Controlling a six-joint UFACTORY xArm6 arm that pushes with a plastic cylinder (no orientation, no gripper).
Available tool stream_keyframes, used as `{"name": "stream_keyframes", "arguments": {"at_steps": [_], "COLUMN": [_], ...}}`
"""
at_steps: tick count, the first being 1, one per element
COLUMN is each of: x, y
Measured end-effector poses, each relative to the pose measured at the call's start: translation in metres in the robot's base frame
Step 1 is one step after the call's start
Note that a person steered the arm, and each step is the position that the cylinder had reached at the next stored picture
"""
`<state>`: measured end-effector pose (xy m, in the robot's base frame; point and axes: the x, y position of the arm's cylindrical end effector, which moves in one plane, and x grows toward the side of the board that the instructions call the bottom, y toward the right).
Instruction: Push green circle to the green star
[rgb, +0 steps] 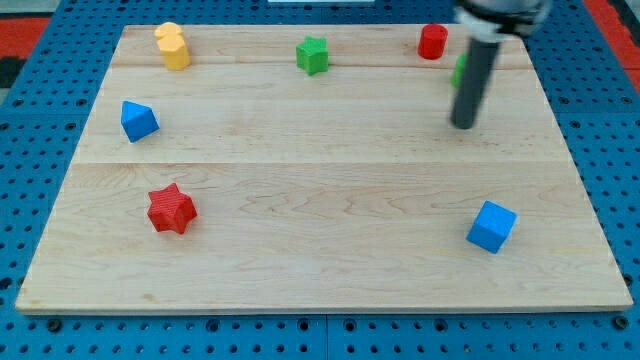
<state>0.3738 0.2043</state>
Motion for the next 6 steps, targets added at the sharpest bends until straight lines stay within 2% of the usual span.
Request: {"name": "stream_keyframes", "arguments": {"at_steps": [1,2,3,5,6], "x": [-0.02,-0.059,-0.084,-0.088,-0.082], "y": [0.077,0.093,0.049,-0.047,-0.069]}}
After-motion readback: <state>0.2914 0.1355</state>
